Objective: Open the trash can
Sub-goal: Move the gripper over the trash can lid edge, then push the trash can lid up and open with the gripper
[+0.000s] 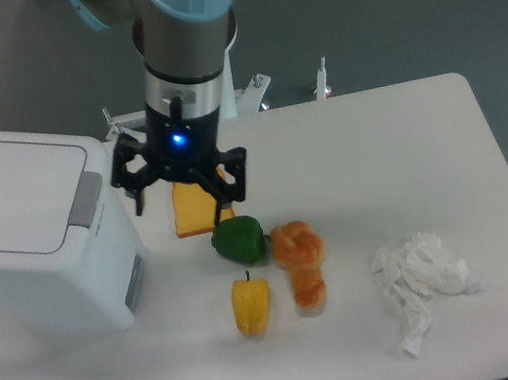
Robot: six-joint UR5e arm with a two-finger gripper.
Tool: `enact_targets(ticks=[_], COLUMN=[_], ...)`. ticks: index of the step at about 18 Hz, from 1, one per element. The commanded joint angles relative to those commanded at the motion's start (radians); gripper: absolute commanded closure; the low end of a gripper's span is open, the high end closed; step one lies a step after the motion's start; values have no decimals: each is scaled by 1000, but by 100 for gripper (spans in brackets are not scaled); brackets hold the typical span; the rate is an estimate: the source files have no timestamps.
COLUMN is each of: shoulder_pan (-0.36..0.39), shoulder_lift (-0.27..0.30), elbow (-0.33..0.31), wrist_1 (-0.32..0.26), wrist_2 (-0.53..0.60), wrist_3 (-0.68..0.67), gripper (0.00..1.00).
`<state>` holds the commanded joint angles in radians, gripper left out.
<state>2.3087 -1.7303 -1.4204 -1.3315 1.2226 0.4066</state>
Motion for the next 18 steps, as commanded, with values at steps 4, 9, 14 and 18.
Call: enact_targets(ticks=[4, 9, 14, 18], shoulder_pan=[-15, -31, -38, -40], shoulder_lift=[0, 15, 21, 20], elbow=[-12, -57, -60, -60], wrist_1=[-2, -3, -3, -2], wrist_2=[2, 2, 0, 0], wrist_3=[-23, -25, -51, -58], gripper=[0, 0, 0, 0])
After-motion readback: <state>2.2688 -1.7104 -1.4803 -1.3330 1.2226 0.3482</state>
